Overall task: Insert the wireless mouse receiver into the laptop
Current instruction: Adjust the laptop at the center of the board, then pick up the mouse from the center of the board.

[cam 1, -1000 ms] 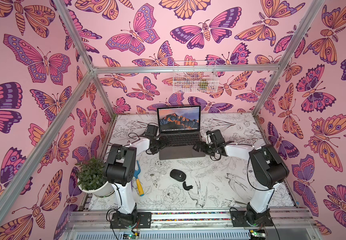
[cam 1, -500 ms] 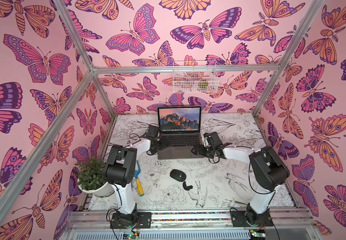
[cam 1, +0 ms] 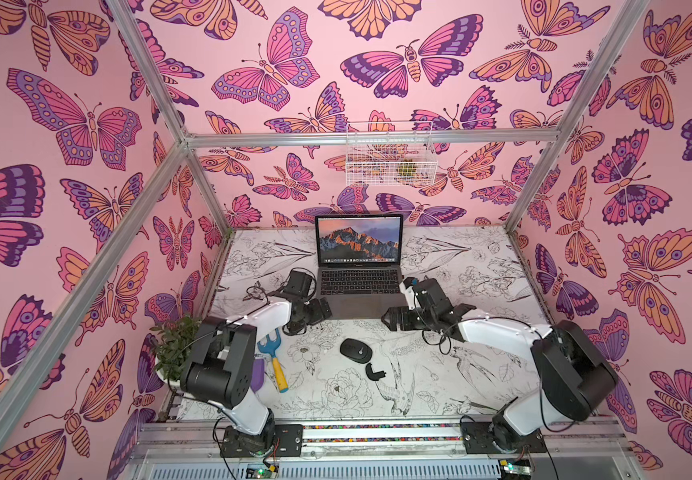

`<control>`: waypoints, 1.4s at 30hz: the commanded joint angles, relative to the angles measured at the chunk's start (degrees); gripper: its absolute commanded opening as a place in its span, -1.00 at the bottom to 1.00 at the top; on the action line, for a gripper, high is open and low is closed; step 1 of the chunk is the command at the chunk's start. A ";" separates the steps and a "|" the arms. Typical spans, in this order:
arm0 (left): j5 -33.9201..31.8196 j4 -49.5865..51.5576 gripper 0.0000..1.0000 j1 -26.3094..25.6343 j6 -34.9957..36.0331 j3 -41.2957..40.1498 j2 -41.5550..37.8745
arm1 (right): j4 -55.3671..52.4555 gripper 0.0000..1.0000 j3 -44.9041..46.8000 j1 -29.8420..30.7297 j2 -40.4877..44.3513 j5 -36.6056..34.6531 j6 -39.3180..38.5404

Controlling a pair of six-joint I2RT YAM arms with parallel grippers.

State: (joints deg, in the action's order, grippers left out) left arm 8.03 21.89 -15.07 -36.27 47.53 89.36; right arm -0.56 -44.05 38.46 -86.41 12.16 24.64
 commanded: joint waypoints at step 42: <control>4.83 -23.86 1.00 -0.22 7.03 -16.33 -29.57 | -9.72 -0.79 -11.86 10.28 -7.07 4.72 -28.73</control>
State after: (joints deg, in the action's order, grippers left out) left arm 12.25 4.16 -15.07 -32.86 30.72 60.75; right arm -3.84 -52.05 51.66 -96.82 11.22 -5.15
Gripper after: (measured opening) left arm 0.998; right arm 0.576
